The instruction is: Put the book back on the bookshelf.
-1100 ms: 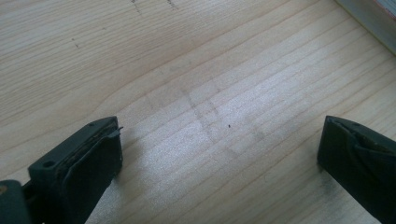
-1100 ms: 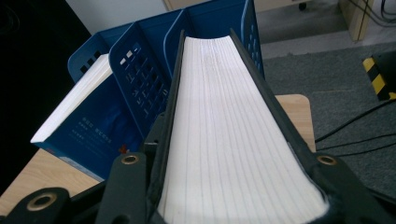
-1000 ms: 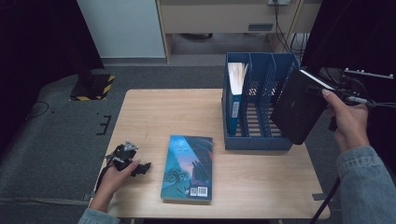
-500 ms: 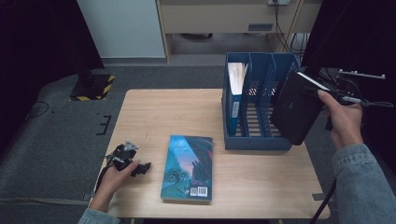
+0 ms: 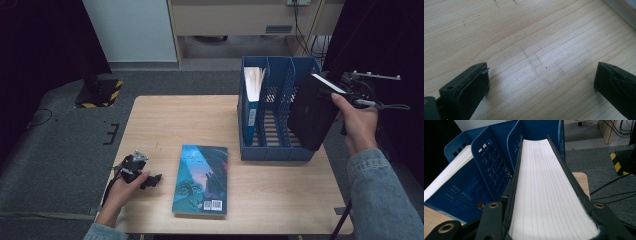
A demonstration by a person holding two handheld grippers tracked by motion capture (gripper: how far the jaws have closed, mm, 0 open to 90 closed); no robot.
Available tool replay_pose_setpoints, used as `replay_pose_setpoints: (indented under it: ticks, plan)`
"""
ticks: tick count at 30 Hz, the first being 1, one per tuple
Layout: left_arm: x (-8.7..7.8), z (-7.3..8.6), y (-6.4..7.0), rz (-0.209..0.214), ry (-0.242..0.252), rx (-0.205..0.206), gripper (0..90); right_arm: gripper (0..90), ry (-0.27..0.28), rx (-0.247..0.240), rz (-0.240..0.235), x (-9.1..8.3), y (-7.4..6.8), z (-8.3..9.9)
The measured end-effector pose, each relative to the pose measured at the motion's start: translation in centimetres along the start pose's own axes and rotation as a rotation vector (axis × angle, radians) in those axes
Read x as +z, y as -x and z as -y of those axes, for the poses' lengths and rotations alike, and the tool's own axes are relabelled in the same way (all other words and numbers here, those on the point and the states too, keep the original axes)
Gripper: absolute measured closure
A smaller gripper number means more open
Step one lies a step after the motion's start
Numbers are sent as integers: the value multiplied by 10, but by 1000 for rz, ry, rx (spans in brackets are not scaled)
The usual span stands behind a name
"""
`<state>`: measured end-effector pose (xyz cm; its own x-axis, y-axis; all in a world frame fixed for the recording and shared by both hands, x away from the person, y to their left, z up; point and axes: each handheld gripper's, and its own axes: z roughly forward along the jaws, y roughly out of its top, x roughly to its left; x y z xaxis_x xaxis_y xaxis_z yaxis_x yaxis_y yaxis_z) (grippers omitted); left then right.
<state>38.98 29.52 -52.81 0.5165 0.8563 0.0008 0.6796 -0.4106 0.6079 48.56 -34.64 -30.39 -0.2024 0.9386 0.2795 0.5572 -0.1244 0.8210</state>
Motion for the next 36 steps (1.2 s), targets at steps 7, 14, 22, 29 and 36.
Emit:
replay_pose_setpoints:
  ticks: [7, 14, 22, 29, 36]
  plan:
    - [0, 0, 0, 0, 0, 1, 0, 527, -4, -13, 33, 13, -4, -2]
    - [0, 0, 0, 0, 4, -4, 0, 526, 25, 32, 74, 27, -4, -4]
    - [0, 0, 0, 0, 6, -4, 0, 526, 40, 21, 102, 42, -9, -3]
    - [0, 0, 1, 2, 4, 1, 0, 526, 52, 23, 118, 49, -10, 1]
    - [0, 0, 0, 2, 1, 4, 0, 526, 45, 23, 123, 55, -8, 7]
